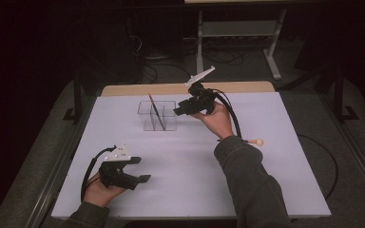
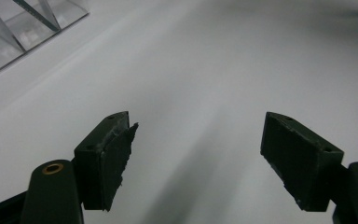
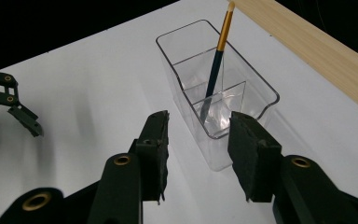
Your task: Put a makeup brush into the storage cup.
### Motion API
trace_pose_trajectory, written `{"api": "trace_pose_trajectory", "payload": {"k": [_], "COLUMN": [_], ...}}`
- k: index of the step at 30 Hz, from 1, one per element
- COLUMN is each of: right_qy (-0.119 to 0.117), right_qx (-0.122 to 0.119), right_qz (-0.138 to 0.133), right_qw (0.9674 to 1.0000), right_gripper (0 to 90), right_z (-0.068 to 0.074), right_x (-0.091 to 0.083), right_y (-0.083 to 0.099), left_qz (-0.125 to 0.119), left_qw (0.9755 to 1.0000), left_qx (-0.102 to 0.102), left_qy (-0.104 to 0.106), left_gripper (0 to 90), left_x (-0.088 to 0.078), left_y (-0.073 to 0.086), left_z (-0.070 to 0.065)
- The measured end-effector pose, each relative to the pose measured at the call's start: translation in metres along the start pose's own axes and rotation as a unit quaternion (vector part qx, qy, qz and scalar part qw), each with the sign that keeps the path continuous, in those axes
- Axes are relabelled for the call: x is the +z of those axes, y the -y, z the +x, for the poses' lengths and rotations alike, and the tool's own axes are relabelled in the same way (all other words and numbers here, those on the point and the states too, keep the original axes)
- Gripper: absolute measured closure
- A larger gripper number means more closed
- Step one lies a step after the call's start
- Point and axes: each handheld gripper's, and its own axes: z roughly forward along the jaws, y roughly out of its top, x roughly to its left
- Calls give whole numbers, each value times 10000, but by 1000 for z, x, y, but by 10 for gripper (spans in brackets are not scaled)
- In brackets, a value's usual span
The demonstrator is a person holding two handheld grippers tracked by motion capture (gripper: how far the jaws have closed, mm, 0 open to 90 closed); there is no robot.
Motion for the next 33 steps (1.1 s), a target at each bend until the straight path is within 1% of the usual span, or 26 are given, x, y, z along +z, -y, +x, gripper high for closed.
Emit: {"api": "trace_pose_trajectory", "payload": {"k": [2, 3, 6, 7, 9, 10, 13, 14, 19, 21, 22, 23, 26, 27, 28, 29, 31, 33], "right_qy": [-4, -16, 19, 11, 30, 25, 4, 18, 56, 82, 62, 76, 95, 101, 113, 126, 149, 185], "right_qx": [-60, -10, -60, -43, -27, -58, 32, 11, -36, -111, -55, -101, -73, -97, -58, -67, -54, -129], "right_qz": [-35, -41, -66, -53, -56, -71, -100, -115, -69, -8, -10, -2, -60, -57, -54, -60, -55, -53], "right_qw": [10000, 10000, 10000, 10000, 10000, 10000, 9999, 9999, 10000, 9999, 10000, 9999, 9999, 9999, 9999, 9999, 9999, 9997], "right_gripper": [548, 542, 538, 532, 523, 514, 487, 480, 451, 436, 431, 424, 402, 395, 386, 380, 368, 361], "right_z": [0, 1, 2, 3, 3, 1, 2, 2, 5, 6, 7, 7, 9, 9, 9, 9, 9, 7], "right_x": [-3, -4, -8, -10, -12, -14, -18, -18, -20, -21, -21, -22, -27, -28, -29, -30, -32, -34], "right_y": [1, 2, 4, 4, 6, 7, 9, 10, 13, 15, 15, 16, 20, 21, 23, 25, 29, 33], "left_qz": [-6, -6, 10, 7, -11, -14, -5, -5, 16, 5, 2, -3, 4, 44, 60, 29, 21, 20], "left_qw": [10000, 10000, 10000, 10000, 10000, 10000, 10000, 10000, 10000, 10000, 10000, 10000, 10000, 10000, 10000, 10000, 10000, 10000], "left_qx": [-19, -19, 6, 18, -20, -26, 8, 11, 43, 7, 13, 12, 13, 63, 76, 39, 51, 49], "left_qy": [-3, 1, 7, 7, 17, 14, 5, 2, -21, -24, -29, -37, -28, -24, -23, -22, -23, -23], "left_gripper": [239, 239, 237, 236, 236, 236, 236, 236, 236, 236, 236, 236, 236, 236, 236, 236, 236, 236], "left_x": [0, 0, 0, 0, 0, 0, 0, 0, 0, 0, 0, 0, 0, 0, 0, 1, 1, 1], "left_y": [0, 0, 0, 0, 0, 0, -1, -1, -1, 0, 0, 0, -1, -1, -1, -1, -1, -1], "left_z": [0, 0, 0, 0, 0, 0, 1, 1, 1, 1, 1, 1, 1, 1, 1, 0, 0, 0]}}
